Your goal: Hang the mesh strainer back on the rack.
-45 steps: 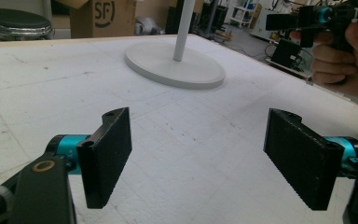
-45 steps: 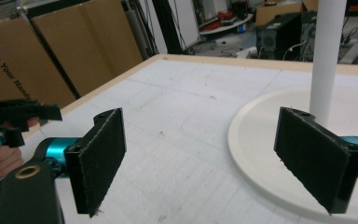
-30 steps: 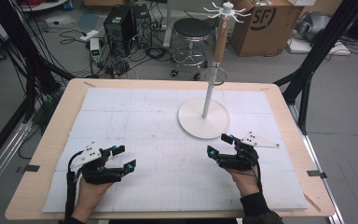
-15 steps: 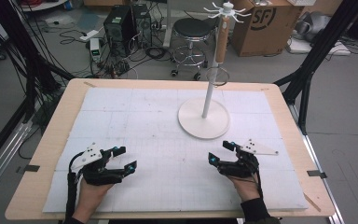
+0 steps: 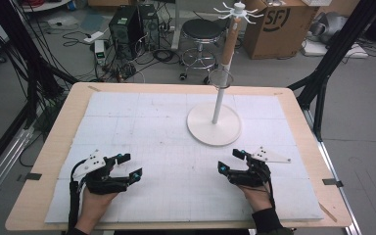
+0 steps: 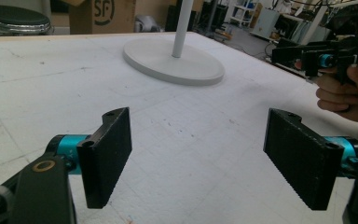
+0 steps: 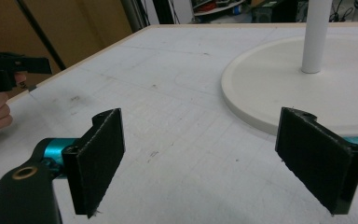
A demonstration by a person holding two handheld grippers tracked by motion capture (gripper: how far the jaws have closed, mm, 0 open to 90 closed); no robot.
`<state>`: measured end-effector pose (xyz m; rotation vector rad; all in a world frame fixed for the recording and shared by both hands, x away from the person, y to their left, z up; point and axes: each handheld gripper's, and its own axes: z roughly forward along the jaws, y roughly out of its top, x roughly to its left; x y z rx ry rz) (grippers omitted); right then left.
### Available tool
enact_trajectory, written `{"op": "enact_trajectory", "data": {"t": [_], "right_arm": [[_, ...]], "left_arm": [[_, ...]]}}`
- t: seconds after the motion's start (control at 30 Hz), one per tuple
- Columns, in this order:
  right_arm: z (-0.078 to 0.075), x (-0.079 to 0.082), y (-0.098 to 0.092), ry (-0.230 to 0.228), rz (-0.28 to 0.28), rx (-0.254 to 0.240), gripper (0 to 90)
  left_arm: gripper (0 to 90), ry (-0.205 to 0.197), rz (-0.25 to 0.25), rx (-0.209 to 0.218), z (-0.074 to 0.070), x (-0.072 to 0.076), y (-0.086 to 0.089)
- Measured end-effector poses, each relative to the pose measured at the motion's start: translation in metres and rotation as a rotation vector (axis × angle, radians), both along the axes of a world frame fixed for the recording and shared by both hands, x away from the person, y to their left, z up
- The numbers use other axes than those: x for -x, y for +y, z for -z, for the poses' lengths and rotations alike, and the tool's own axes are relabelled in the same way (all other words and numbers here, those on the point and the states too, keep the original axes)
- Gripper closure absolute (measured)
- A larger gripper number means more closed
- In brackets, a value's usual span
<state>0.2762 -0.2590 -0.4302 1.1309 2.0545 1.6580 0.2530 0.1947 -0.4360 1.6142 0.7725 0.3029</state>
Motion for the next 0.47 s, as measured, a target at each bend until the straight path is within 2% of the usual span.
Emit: {"op": "enact_trajectory", "data": {"t": [0.47], "right_arm": [[0.0002, 0.0001, -0.0017, 0.0, 0.003, -0.016, 14.9]], "left_arm": [[24.1, 0.0, 0.0, -0.018, 0.0003, 0.0006, -0.0015]]}}
